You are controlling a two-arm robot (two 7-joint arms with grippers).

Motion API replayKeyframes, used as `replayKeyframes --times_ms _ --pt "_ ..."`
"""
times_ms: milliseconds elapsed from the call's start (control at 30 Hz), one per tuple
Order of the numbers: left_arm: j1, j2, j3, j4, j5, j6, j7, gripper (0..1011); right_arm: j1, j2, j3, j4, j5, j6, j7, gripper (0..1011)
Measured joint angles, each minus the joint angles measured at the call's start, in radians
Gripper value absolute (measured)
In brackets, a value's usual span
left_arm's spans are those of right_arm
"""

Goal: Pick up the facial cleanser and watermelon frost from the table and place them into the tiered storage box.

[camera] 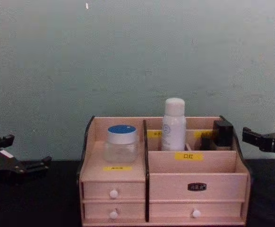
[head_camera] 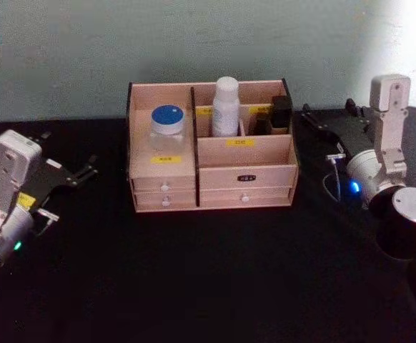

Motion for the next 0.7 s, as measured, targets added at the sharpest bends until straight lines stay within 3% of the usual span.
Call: replayKeyframes --times_ms 700 --pt "0.000 0.000 0.000 0.000 0.000 0.000 0.000 1001 0.000 0.001 -0.001 -0.003 0.003 -0.002 0.001 1000"
